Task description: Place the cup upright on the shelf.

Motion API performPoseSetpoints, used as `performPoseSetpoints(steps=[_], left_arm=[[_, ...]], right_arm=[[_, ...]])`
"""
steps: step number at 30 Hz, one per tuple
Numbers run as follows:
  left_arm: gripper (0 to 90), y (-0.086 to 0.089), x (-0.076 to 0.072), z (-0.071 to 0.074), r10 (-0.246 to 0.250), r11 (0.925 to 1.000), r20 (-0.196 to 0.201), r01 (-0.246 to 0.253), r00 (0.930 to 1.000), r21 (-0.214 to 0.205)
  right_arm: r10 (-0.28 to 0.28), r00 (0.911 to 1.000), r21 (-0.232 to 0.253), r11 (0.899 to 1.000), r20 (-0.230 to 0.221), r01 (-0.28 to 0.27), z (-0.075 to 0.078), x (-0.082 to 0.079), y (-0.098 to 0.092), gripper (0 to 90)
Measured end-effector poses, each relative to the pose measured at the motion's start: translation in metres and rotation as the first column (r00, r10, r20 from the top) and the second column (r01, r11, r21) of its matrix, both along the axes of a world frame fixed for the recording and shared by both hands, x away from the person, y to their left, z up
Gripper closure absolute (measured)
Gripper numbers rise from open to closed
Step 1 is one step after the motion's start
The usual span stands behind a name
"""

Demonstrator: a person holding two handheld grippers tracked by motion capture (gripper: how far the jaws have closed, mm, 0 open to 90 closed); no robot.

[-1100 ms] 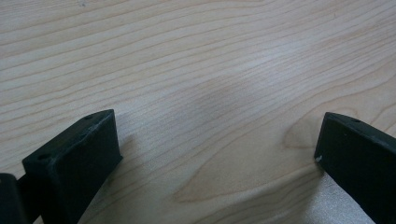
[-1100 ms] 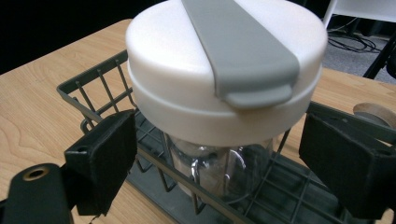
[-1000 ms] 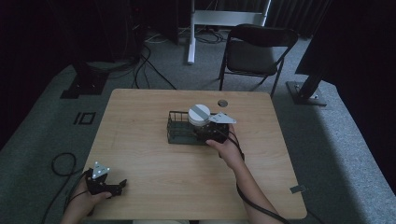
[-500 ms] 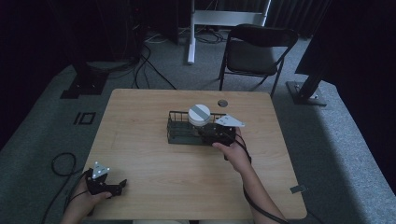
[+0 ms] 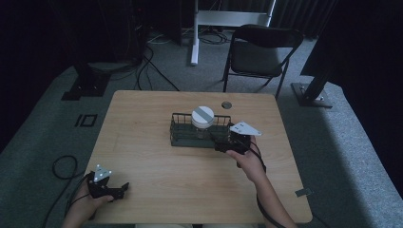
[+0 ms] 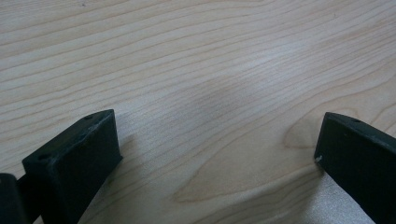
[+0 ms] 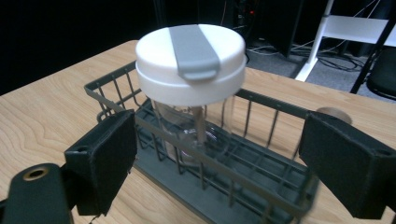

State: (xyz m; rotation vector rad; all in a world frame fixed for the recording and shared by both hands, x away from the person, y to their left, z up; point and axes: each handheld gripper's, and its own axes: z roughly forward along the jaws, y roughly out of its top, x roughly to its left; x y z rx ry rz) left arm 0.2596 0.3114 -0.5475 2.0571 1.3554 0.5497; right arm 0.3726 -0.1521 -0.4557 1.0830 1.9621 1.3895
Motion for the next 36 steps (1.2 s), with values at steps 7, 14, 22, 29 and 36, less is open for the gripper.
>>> performPoseSetpoints(steps=[7, 14, 22, 29, 36], left_arm=[[0.3, 0.000, 0.000, 0.000, 0.000, 1.0000, 0.000, 0.000, 1.0000, 0.001], [0.3, 0.000, 0.000, 0.000, 0.000, 1.0000, 0.000, 0.000, 1.0000, 0.000], [0.3, 0.000, 0.000, 0.000, 0.000, 1.0000, 0.000, 0.000, 1.0000, 0.000], [0.3, 0.000, 0.000, 0.000, 0.000, 1.0000, 0.000, 0.000, 1.0000, 0.001], [0.3, 0.000, 0.000, 0.000, 0.000, 1.0000, 0.000, 0.000, 1.0000, 0.001]], right_arm=[[-0.011, 0.9999, -0.009, 1.000, 0.007, 0.011, -0.003, -0.012, -0.016, 11.5], [-0.027, 0.9996, -0.012, 1.000, 0.002, 0.027, -0.009, -0.021, -0.029, 11.4], [-0.060, 0.9981, -0.016, 0.998, -0.014, 0.060, -0.021, -0.027, -0.047, 11.4], [-0.091, 0.9955, -0.023, 0.996, -0.027, 0.091, -0.030, -0.032, -0.061, 11.4], [-0.112, 0.9930, -0.029, 0.993, -0.037, 0.111, -0.039, -0.037, -0.073, 11.5]])
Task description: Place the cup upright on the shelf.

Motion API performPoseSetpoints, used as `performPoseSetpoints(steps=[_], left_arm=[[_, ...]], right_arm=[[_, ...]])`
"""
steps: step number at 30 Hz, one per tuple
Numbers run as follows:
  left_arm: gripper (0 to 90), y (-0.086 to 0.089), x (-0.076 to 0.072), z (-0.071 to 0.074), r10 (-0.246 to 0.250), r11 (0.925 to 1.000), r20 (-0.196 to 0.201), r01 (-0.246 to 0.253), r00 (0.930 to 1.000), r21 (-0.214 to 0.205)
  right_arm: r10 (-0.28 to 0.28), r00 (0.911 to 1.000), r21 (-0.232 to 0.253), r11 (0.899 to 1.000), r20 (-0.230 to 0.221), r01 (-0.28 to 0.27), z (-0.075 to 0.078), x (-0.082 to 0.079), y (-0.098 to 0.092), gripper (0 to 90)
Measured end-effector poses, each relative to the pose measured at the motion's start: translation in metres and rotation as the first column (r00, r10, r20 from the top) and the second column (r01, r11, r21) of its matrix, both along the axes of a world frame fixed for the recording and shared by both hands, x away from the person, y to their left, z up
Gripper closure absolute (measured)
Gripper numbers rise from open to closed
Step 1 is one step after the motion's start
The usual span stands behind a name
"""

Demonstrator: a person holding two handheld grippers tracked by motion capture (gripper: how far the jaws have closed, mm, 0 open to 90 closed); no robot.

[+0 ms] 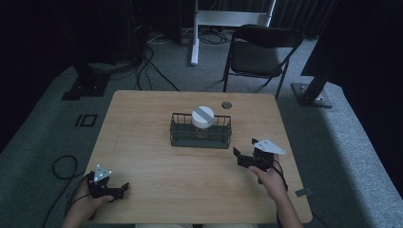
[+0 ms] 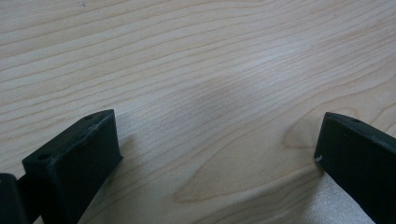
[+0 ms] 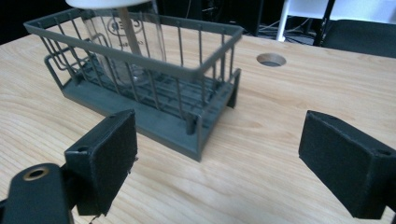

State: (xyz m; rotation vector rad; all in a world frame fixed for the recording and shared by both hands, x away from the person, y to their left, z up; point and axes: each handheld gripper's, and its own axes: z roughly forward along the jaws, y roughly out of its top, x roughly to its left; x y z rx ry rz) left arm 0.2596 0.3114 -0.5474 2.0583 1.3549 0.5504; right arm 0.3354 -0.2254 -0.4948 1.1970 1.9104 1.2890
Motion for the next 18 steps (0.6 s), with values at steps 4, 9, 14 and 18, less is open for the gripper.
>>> performPoseSetpoints(steps=[4, 9, 14, 18], left_arm=[[0.3, 0.000, 0.000, 0.000, 0.000, 1.0000, 0.000, 0.000, 1.0000, -0.001], [0.3, 0.000, 0.000, 0.000, 0.000, 1.0000, 0.000, 0.000, 1.0000, -0.001], [0.3, 0.000, 0.000, 0.000, 0.000, 1.0000, 0.000, 0.000, 1.0000, 0.000], [0.3, 0.000, 0.000, 0.000, 0.000, 1.0000, 0.000, 0.000, 1.0000, 0.000]], right_arm=[[-0.019, 0.9998, -0.004, 1.000, -0.007, 0.019, -0.005, -0.003, -0.009, 11.4], [-0.044, 0.9988, -0.013, 0.999, -0.020, 0.044, -0.013, -0.007, -0.020, 11.5], [-0.068, 0.9972, -0.025, 0.997, -0.032, 0.067, -0.019, -0.011, -0.029, 11.4], [-0.090, 0.9952, -0.046, 0.995, -0.039, 0.088, -0.024, -0.013, -0.036, 11.5]])
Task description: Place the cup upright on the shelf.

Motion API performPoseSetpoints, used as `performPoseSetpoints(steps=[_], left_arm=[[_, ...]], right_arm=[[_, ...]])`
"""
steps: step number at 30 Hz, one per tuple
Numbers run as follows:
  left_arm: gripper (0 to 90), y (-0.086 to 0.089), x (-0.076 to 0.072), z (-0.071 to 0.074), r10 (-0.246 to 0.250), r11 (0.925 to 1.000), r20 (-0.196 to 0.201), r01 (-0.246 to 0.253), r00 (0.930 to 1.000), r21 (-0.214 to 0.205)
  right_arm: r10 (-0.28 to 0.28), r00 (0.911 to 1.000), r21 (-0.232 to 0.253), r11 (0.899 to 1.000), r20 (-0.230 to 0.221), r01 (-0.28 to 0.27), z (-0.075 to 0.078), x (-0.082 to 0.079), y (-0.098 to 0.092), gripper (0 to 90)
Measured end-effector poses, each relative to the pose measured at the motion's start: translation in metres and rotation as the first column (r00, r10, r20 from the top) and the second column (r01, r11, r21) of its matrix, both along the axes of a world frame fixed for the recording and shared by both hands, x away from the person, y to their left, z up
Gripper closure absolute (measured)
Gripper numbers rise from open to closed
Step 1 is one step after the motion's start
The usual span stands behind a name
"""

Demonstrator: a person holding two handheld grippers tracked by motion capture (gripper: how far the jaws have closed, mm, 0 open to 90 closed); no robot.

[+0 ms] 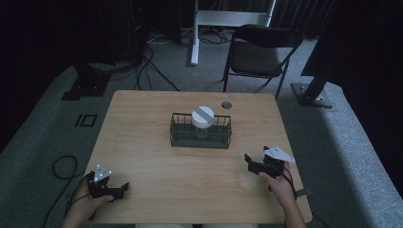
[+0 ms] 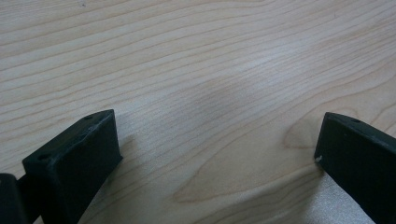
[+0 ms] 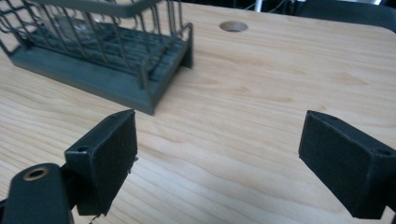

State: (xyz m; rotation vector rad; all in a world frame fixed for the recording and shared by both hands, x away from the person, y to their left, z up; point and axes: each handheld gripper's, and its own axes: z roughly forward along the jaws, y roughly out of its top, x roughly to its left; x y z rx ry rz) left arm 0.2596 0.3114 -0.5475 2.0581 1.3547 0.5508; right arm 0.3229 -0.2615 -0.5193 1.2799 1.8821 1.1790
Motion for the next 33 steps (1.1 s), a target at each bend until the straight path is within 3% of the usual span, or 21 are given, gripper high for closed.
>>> performPoseSetpoints(steps=[20, 25, 33], left_arm=[[0.3, 0.000, 0.000, 0.000, 0.000, 1.0000, 0.000, 0.000, 1.0000, 0.000], [0.3, 0.000, 0.000, 0.000, 0.000, 1.0000, 0.000, 0.000, 1.0000, 0.000], [0.3, 0.000, 0.000, 0.000, 0.000, 1.0000, 0.000, 0.000, 1.0000, 0.000]], right_arm=[[-0.108, 0.9904, -0.041, 0.994, -0.086, 0.105, -0.018, -0.007, -0.025, 11.4], [-0.100, 0.9871, -0.040, 0.995, -0.125, 0.096, -0.021, -0.006, -0.030, 11.4], [-0.044, 0.9861, -0.062, 0.997, -0.160, 0.034, -0.025, -0.008, -0.034, 11.4]])
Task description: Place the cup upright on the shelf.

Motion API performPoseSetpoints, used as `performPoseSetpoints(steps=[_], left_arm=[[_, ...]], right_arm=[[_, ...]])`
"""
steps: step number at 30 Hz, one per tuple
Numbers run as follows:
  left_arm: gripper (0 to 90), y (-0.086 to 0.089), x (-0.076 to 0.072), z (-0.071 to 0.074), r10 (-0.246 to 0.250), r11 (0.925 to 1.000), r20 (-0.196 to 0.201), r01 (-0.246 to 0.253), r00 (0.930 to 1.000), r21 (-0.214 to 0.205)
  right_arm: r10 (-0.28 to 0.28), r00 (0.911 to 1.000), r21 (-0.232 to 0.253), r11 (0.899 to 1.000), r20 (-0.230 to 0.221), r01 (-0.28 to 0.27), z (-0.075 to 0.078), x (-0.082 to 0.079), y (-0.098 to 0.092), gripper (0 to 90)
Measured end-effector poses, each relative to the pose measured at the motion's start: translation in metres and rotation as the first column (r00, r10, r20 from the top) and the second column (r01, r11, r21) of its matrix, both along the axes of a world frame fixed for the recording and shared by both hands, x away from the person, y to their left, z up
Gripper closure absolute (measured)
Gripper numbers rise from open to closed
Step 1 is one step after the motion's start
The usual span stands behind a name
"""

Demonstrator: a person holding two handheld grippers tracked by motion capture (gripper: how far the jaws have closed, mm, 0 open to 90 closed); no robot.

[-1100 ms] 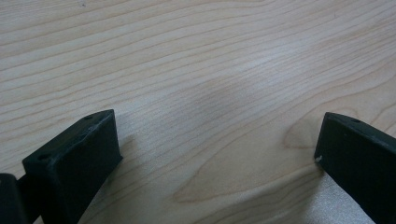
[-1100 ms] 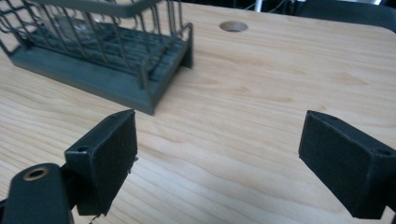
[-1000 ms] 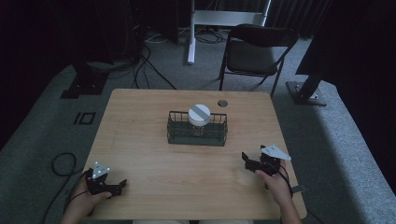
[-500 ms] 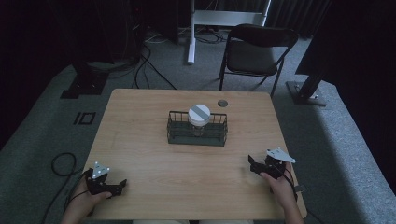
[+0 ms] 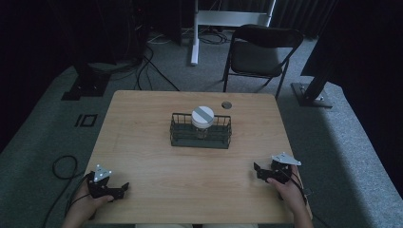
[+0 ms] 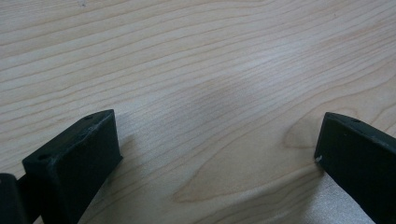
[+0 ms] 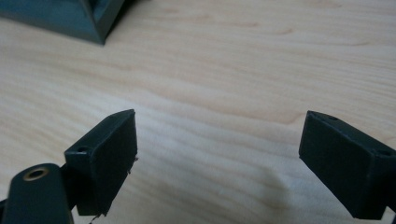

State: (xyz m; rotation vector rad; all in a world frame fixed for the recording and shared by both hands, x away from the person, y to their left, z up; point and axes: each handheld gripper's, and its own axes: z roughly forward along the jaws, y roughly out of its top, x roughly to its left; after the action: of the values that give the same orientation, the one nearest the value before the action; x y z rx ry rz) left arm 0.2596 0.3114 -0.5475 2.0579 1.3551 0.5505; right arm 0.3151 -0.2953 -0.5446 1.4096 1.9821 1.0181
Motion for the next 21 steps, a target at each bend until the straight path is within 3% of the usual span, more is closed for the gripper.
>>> performPoseSetpoints(steps=[11, 14, 21], left_arm=[[0.3, 0.0000, 0.0000, 0.0000, 0.000, 1.0000, 0.000, 0.000, 1.0000, 0.000], [0.3, 0.0000, 0.0000, 0.0000, 0.000, 1.0000, 0.000, 0.000, 1.0000, 0.000], [0.3, 0.0000, 0.0000, 0.0000, 0.000, 1.0000, 0.000, 0.000, 1.0000, 0.000]], right_arm=[[0.041, 0.9987, -0.023, 0.999, -0.031, -0.041, -0.0039, -0.0007, -0.0002, 11.4], [0.042, 0.9965, -0.062, 0.997, -0.073, -0.046, -0.0055, 0.0000, 0.0016, 11.4], [0.088, 0.9917, -0.073, 0.993, -0.094, -0.095, -0.0064, 0.0004, 0.0048, 11.4]])
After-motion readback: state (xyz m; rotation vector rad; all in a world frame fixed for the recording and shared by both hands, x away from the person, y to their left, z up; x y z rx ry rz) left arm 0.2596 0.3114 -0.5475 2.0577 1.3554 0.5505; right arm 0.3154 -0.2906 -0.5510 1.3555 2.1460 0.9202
